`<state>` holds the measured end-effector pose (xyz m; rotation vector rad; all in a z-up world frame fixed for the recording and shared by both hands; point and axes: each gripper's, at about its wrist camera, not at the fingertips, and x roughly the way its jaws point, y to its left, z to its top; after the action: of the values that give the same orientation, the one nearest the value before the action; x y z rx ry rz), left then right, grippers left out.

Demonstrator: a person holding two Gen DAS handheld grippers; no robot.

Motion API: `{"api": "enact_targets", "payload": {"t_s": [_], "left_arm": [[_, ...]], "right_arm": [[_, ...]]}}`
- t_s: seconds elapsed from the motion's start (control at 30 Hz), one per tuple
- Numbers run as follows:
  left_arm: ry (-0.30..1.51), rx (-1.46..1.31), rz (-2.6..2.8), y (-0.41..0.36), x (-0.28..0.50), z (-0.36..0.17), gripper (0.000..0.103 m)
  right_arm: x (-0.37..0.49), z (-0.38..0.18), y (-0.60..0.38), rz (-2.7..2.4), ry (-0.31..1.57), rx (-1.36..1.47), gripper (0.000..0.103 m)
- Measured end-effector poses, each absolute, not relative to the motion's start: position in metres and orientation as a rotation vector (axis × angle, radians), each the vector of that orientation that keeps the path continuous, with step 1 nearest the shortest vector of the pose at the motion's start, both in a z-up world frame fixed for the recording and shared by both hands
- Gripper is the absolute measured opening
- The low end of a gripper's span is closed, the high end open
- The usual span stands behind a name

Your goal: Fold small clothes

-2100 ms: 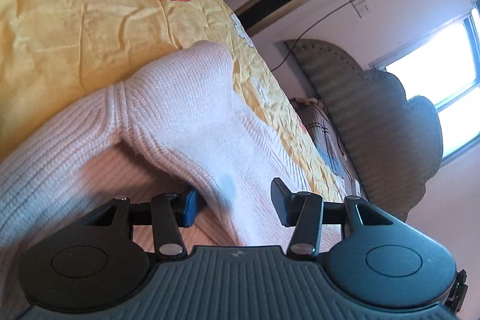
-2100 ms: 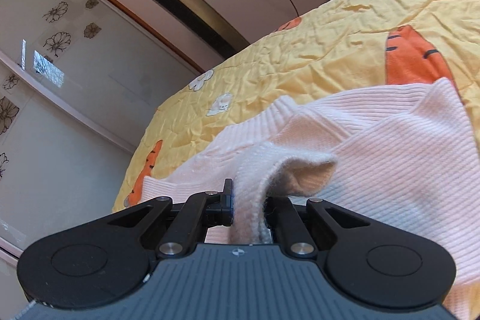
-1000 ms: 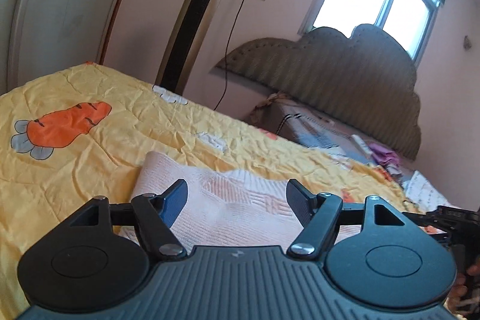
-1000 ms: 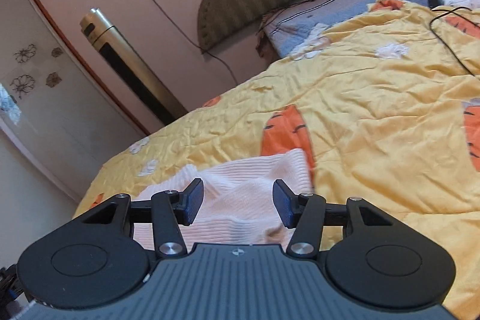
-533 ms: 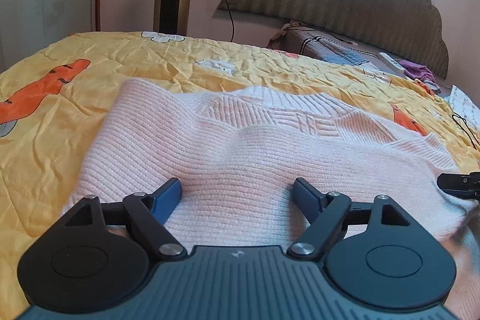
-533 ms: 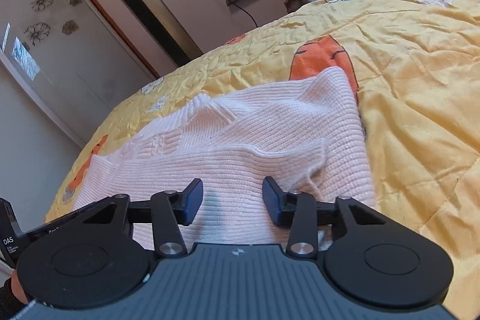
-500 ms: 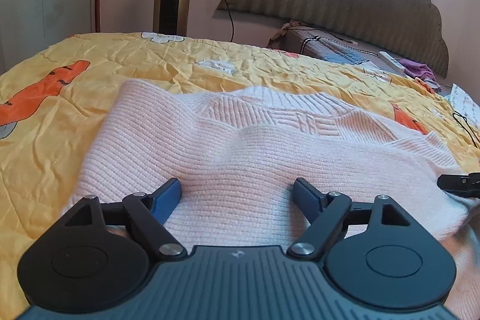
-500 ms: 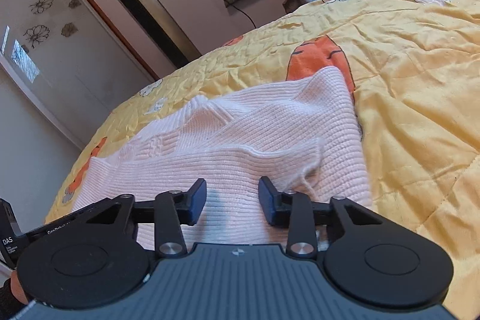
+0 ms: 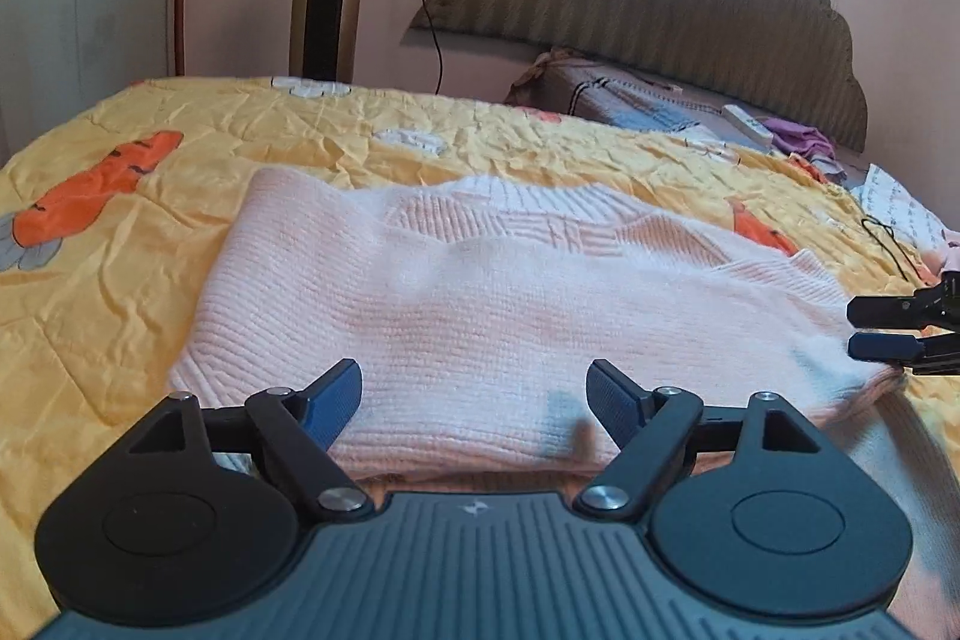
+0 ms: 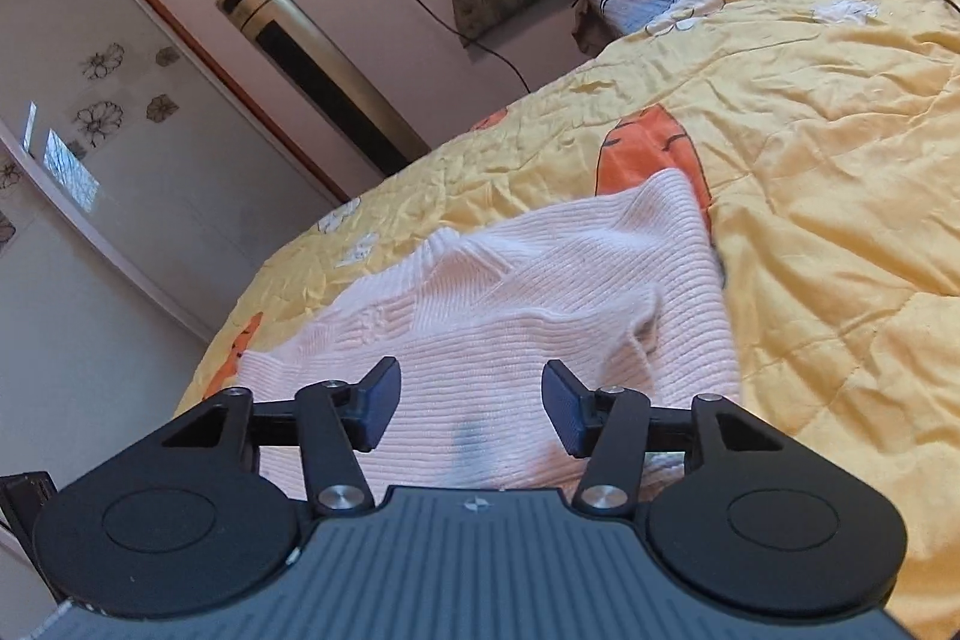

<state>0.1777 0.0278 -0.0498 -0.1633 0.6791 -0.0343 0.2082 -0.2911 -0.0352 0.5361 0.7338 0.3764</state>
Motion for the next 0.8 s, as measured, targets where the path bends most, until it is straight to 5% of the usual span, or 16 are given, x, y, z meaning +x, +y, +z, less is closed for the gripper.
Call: {"api": "enact_targets", "payload": {"t_s": [0.07,0.17,0.3,0.4,0.47,0.6,0.8], "left_arm": [[0.683,-0.139,-0.041,0.028,0.18,-0.06,0.084],[0.658,-0.155,-0.059,0.032,0.176,-0.065,0.084],[0.655,-0.165,-0.064,0.034,0.175,-0.065,0.086],[0.624,-0.156,-0.015,0.039,0.149,-0.051,0.086],[0.592,-0.184,0.0,0.052,0.115,-0.04,0.087],[0.592,-0.381,0.078,0.099,0.045,-0.038,0.087],[0.719,-0.606,0.072,0.124,-0.014,-0.056,0.087]], "right_arm": [[0.217,-0.045,-0.286,0.33,0.787,0.477,0.062],[0.213,-0.057,-0.292,0.341,0.757,0.42,0.045],[0.209,-0.069,-0.305,0.287,0.75,0.425,0.001],[0.209,-0.071,-0.319,0.275,0.789,0.57,0.001],[0.195,-0.06,-0.325,0.263,0.791,0.65,0.017],[0.124,-0.032,-0.344,0.251,0.704,0.627,0.087],[0.036,-0.058,-0.376,0.207,0.858,0.714,0.074]]}}
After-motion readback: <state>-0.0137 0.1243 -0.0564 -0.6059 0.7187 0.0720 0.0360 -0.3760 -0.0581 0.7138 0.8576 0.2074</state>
